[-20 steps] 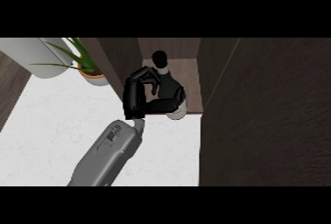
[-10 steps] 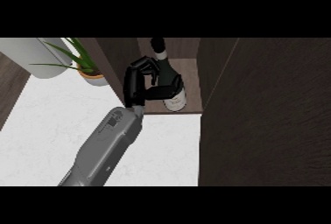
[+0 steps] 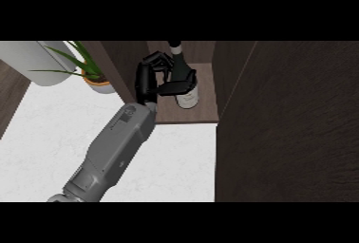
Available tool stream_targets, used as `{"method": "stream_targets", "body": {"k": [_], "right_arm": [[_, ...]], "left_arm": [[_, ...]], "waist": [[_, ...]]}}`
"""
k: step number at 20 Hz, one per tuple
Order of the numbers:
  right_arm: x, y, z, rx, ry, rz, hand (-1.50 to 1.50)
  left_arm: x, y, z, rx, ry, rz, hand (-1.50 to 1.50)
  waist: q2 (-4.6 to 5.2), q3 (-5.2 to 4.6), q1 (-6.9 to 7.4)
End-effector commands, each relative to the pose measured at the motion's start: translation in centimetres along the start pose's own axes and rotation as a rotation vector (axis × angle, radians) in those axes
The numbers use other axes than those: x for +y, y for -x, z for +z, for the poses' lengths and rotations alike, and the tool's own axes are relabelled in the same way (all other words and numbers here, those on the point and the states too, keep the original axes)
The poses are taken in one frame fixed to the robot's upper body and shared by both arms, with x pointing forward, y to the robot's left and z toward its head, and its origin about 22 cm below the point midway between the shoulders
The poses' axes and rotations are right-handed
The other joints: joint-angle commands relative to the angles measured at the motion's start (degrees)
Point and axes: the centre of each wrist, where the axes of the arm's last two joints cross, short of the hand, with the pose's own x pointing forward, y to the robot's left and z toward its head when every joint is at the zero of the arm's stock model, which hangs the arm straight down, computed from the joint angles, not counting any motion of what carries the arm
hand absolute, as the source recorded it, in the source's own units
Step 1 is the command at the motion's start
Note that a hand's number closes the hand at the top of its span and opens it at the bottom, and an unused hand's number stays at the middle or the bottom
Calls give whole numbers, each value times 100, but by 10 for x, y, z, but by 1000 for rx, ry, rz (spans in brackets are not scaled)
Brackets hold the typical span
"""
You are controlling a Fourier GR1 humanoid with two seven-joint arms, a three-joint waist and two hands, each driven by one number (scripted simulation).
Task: Pick up the wine, place it into the cabinet and close the cabinet
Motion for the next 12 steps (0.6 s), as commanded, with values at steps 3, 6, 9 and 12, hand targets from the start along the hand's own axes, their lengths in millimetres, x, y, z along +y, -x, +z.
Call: {"method": "stream_targets", "body": {"k": [3,6,9,12], "right_arm": [[3,-9,13,-51,-24,-51,-150],[7,-21,20,-50,-26,-41,-150],[16,-8,13,-53,-36,-70,-150],[13,-17,16,-57,-59,-62,-150]], "left_arm": [[3,-6,-25,-77,-25,-64,150],[-3,-4,-22,-90,-51,-63,150],[7,0,-30,-85,-59,-66,150],[-1,-4,-34,-68,-50,-52,150]], "waist": [[17,2,-34],[5,0,-38],[25,-1,-38],[33,-2,-84]]}}
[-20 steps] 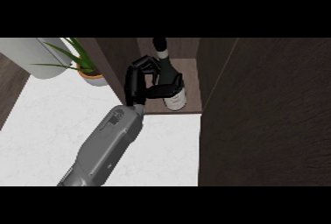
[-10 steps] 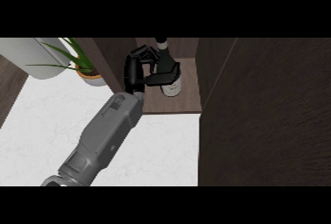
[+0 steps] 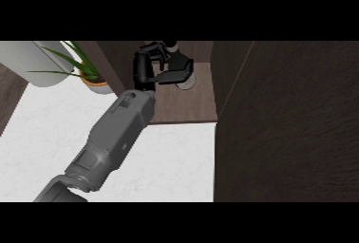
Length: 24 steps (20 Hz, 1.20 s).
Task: Pick up the wine, place it into the cabinet and close the cabinet
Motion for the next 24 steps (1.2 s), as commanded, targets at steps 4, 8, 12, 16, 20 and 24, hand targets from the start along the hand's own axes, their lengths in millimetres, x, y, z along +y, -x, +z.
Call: {"method": "stream_targets", "body": {"k": [4,8,12,16,20,24], "right_arm": [[10,-13,10,-44,-15,-34,-150],[4,-11,11,-57,-32,-12,-150],[3,2,-6,-53,-13,-22,-150],[5,-5,15,-60,-48,-29,-150],[3,-7,9,-50,-63,-13,-150],[7,-11,6,-53,-34,-18,-150]], "left_arm": [[1,2,-7,75,-56,61,150],[5,5,-7,92,-119,141,150],[6,8,-6,120,-115,163,150],[8,8,-9,105,-113,121,150],[20,22,-1,96,-129,107,150],[13,9,-13,108,-97,52,-150]], "waist": [[26,-3,-44],[45,-3,-122],[45,-3,-41],[59,0,-137],[84,-3,-157],[57,-5,-99]]}}
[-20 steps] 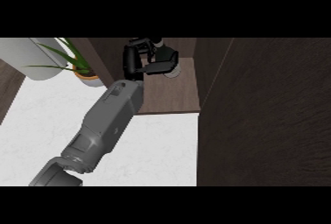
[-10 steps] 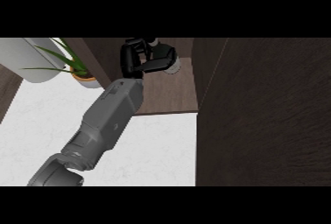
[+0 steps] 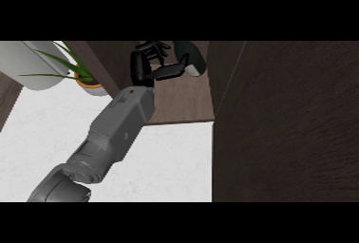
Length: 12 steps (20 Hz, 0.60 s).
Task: Pick up the wine, place it into the cabinet and close the cabinet
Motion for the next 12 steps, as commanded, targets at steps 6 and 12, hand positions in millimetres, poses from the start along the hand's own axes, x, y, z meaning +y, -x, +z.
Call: {"method": "stream_targets", "body": {"k": [6,12], "right_arm": [[5,-14,6,-33,-19,-14,-150],[2,-14,4,-53,-23,-11,-150]], "left_arm": [[27,22,9,51,-18,-87,-150],[35,28,11,26,-34,-182,-150]], "waist": [[60,-31,2],[100,-30,-87]]}}
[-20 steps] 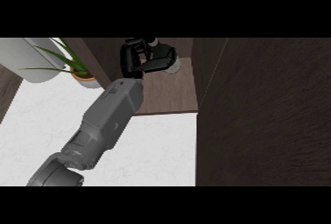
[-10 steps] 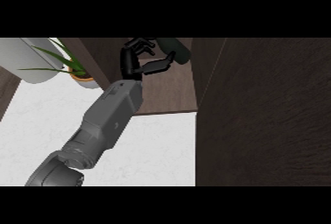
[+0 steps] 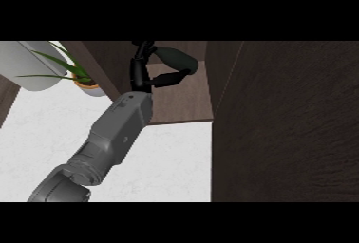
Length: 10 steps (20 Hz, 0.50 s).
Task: Pick up the wine, place it into the cabinet and close the cabinet
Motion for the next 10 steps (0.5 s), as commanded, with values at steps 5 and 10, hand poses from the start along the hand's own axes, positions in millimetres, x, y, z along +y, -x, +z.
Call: {"method": "stream_targets", "body": {"k": [5,10], "right_arm": [[1,-10,6,-32,-11,-14,-150],[6,-6,1,-45,-20,-9,-150]], "left_arm": [[10,15,10,15,-35,-89,-150],[20,21,11,-14,-83,-37,-150]], "waist": [[71,-32,-38],[74,-36,0]]}}
